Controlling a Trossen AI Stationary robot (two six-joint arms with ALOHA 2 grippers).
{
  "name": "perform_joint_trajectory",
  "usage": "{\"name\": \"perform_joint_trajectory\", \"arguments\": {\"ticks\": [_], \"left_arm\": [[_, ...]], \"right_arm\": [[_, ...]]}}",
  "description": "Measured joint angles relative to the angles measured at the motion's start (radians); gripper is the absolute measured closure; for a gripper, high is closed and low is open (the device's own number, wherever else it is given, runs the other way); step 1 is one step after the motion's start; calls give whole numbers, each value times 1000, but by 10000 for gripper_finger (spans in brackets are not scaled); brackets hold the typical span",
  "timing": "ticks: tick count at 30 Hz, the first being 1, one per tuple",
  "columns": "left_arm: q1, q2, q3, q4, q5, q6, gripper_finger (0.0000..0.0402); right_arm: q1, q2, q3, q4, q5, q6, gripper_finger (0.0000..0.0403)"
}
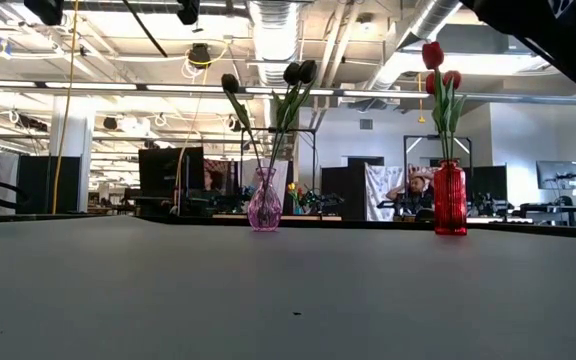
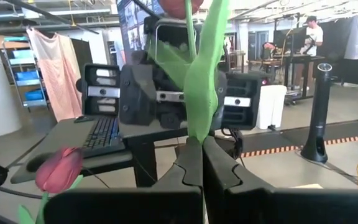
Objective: Sort flowers into vase by color
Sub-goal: Put the dark red flower into the yellow vase
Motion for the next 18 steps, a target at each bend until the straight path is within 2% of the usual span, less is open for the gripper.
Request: {"name": "perform_joint_trajectory", "arguments": {"ticks": [6, 12, 18], "left_arm": [[0, 0, 0, -15, -2, -9, 255], [0, 0, 0, -1, -57, 21, 255], [0, 0, 0, 93, -4, 110, 255]], "right_arm": [[-6, 1, 0, 15, 0, -2, 385], [-5, 1, 0, 12, -4, 3, 385], [-4, 1, 0, -12, 0, 6, 385]]}}
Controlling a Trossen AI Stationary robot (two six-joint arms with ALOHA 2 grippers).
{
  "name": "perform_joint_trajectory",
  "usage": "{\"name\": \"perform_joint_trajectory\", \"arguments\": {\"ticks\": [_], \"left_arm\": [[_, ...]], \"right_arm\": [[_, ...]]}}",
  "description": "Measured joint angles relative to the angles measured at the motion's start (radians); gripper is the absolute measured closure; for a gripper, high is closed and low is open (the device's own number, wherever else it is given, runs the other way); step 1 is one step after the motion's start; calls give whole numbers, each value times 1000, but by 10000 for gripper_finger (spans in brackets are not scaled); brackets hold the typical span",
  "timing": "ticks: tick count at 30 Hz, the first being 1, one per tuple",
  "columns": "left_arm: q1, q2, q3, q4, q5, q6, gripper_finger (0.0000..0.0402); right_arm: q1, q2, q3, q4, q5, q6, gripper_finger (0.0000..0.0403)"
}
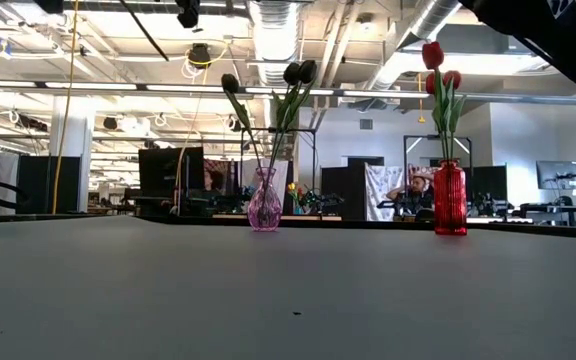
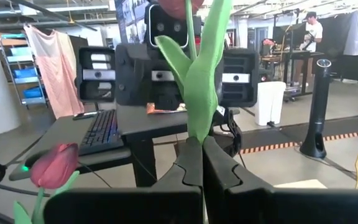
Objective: Sort flowers into vase by color
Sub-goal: Put the dark red flower into the yellow vase
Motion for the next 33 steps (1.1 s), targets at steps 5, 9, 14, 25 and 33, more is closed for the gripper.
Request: {"name": "perform_joint_trajectory", "arguments": {"ticks": [5, 9, 14, 25, 33], "left_arm": [[0, 0, 0, 43, -1, 34, 255], [0, 0, 0, 69, -4, 36, 255], [0, 0, 0, 82, -53, 37, 255], [0, 0, 0, 81, -64, 22, 277], [0, 0, 0, 81, -64, 26, 378]], "right_arm": [[0, 0, 0, 2, 3, 0, 385], [0, 0, 0, 1, 3, 0, 385], [0, 0, 0, -10, 3, -1, 385], [0, 0, 0, -21, 5, -1, 369], [0, 0, 0, -21, 5, -1, 342]]}}
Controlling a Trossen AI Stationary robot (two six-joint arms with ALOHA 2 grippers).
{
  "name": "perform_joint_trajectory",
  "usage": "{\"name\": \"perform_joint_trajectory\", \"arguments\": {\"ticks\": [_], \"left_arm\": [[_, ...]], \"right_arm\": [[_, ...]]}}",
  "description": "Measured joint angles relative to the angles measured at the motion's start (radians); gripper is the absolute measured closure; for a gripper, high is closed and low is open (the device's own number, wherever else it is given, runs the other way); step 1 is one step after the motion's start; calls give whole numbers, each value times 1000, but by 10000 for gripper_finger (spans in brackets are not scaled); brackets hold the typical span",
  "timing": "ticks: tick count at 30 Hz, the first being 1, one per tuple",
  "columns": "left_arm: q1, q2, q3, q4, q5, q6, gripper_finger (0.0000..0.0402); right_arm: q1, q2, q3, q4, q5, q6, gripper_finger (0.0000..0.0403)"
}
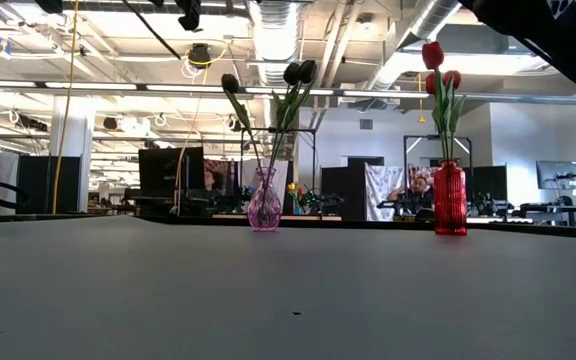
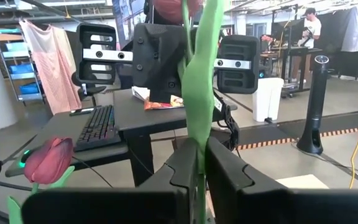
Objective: Sort flowers into vase by color
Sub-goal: Put the dark red flower into the yellow vase
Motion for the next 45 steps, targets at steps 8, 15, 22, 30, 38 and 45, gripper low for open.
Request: {"name": "perform_joint_trajectory", "arguments": {"ticks": [8, 15, 22, 30, 38, 45], "left_arm": [[0, 0, 0, -1, 0, 13, 399], [0, 0, 40, -4, 23, 13, 401], [0, 0, 209, -51, 218, -100, 401], [0, 6, 363, -114, 473, -251, 401], [0, 115, 335, -139, 765, -379, 401], [0, 356, 333, -157, 1002, -384, 401]], "right_arm": [[7, -17, -1, -12, -29, 68, 274], [7, -111, 0, -200, -51, 33, 153], [42, -248, 1, -491, -47, 43, 112], [150, -320, 1, -613, 187, -32, 111], [221, -326, 0, -670, 363, -34, 111], [237, -321, 1, -722, 392, 21, 111]]}}
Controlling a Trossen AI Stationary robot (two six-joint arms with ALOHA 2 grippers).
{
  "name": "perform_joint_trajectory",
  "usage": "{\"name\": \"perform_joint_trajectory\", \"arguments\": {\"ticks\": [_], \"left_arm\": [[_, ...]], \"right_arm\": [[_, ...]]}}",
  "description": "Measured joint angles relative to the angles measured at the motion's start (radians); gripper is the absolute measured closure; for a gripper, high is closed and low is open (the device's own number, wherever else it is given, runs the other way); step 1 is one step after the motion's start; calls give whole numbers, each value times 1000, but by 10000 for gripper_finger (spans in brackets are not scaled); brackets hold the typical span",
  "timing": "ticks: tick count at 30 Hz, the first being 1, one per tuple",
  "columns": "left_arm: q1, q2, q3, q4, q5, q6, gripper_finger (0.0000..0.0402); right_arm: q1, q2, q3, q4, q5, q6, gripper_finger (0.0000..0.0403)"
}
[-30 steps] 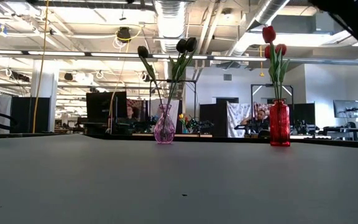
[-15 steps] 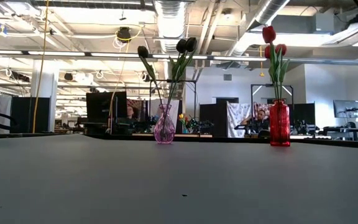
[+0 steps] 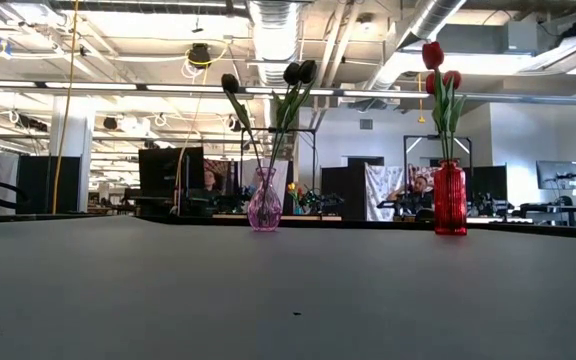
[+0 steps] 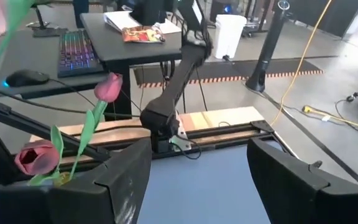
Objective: Sort flowers into vase by color
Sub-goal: Put the dark red flower into the yellow vase
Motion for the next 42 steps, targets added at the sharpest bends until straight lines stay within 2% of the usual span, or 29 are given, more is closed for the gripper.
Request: {"name": "perform_joint_trajectory", "arguments": {"ticks": [4, 10, 17, 25, 34, 42], "left_arm": [[0, 98, 0, -49, 19, 22, 401], [0, 173, 65, -193, 1, 153, 401], [0, 166, 82, -215, -10, 227, 401], [0, 175, 80, -305, -94, 292, 401], [0, 186, 79, -388, -96, 290, 401], [0, 190, 67, -385, -90, 276, 401]], "right_arm": [[0, 3, 0, -23, 1, 7, 111], [0, 4, -16, -47, 2, 25, 111], [0, 3, -21, -74, 2, 25, 111], [-2, 3, -74, -69, 2, 25, 111], [-2, 3, -88, -60, 2, 27, 111], [-2, 4, -88, -64, 2, 24, 111]]}}
